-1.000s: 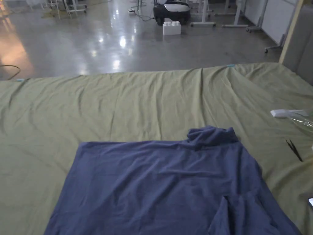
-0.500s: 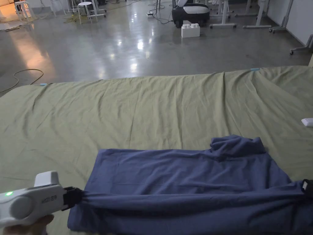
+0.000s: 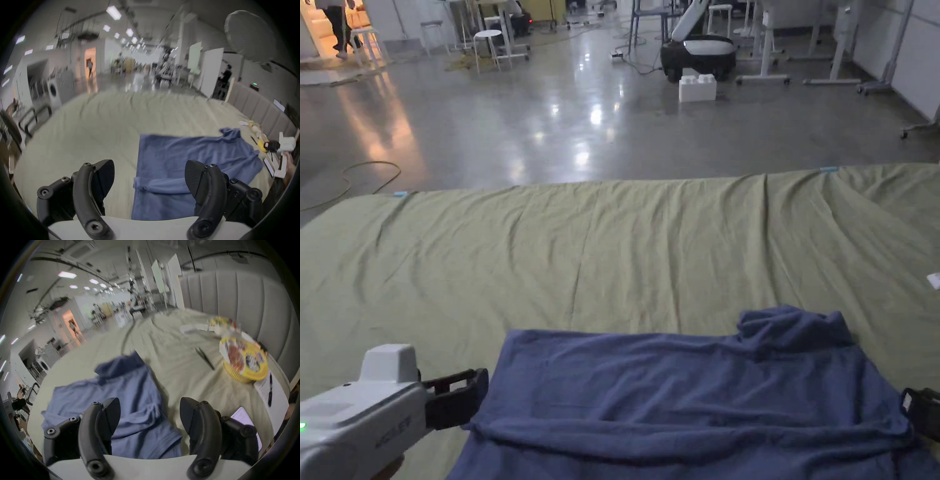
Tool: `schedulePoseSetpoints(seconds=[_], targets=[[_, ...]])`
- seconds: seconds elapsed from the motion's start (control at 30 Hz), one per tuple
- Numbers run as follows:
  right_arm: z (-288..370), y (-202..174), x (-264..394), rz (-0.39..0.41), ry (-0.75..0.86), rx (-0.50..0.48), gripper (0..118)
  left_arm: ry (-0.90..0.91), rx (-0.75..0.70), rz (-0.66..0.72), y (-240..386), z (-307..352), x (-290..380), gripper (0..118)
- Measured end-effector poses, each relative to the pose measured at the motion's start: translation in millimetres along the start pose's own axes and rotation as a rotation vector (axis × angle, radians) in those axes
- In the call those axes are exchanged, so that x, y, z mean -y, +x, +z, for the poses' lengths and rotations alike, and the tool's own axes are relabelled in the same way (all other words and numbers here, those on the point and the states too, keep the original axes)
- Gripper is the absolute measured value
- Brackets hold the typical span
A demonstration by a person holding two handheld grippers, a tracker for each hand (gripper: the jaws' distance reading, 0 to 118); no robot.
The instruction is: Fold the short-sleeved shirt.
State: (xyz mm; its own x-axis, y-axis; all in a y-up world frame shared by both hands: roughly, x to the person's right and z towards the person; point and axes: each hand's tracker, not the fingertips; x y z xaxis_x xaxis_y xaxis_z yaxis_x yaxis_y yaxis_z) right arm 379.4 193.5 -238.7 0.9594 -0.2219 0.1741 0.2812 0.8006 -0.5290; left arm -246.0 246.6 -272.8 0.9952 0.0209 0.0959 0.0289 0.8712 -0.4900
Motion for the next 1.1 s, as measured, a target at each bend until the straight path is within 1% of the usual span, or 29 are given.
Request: schedulePoseSetpoints(seconds=[0.03,0.1,0.2,0.33,0.37,0.43,0.47,0.5,0.53,0.57,0.6,0.63,0.67,0.7,0.73,0.77,0.8,0.83,0.87,0.9,1.0,1.07,1.1], targets=[[20,-5,-3,0.015,0.056,-0.022,79,0.056,0.02,-0.026,7,25,-8,90],[57,-19,-8,0.052,0.13,-0.059,79,0.189,-0.015,-0.053,25,70,-16,90],[114,-41,-9,0.101,0.249,-0.098,79,0.331,-0.016,-0.083,49,128,-18,89],[174,-67,-1,0.17,0.374,-0.13,77,0.413,-0.029,-0.118,78,185,-8,85],[183,-71,4,0.181,0.401,-0.128,76,0.434,-0.022,-0.118,83,196,-5,82],[201,-79,10,0.198,0.427,-0.147,65,0.454,0.01,-0.109,91,213,0,58],[207,-83,14,0.209,0.433,-0.162,55,0.475,0.008,-0.109,95,221,3,42],[212,-86,17,0.219,0.429,-0.171,41,0.488,0.002,-0.109,99,228,5,28],[216,-90,21,0.224,0.428,-0.173,36,0.482,-0.003,-0.114,101,231,5,20],[220,-94,24,0.24,0.435,-0.177,36,0.477,-0.004,-0.118,103,234,5,20],[223,-97,27,0.256,0.446,-0.183,16,0.478,-0.01,-0.122,105,236,7,2],[224,-95,29,0.272,0.468,-0.191,2,0.486,-0.012,-0.124,105,239,9,2],[226,-95,33,0.258,0.463,-0.192,0,0.473,0.007,-0.126,105,240,7,1],[227,-97,31,0.274,0.468,-0.208,0,0.46,0.017,-0.123,107,240,7,0],[224,-96,34,0.24,0.408,-0.225,0,0.461,0.01,-0.112,107,240,8,0],[229,-101,35,0.266,0.465,-0.217,0,0.464,0.016,-0.11,106,240,10,0],[231,-103,32,0.323,0.522,-0.213,0,0.449,0.034,-0.11,104,240,8,0],[225,-101,33,0.259,0.425,-0.218,0,0.446,0.031,-0.109,104,239,8,0],[222,-99,34,0.231,0.399,-0.211,0,0.444,0.019,-0.111,103,238,9,0],[227,-102,32,0.268,0.462,-0.212,0,0.433,0.018,-0.112,101,236,8,0],[220,-98,32,0.229,0.426,-0.212,0,0.382,0.002,-0.079,90,223,9,0],[217,-93,36,0.224,0.413,-0.211,0,0.267,0.008,-0.006,74,200,8,0],[215,-92,39,0.217,0.396,-0.213,0,0.107,0.042,0.096,63,180,13,0]])
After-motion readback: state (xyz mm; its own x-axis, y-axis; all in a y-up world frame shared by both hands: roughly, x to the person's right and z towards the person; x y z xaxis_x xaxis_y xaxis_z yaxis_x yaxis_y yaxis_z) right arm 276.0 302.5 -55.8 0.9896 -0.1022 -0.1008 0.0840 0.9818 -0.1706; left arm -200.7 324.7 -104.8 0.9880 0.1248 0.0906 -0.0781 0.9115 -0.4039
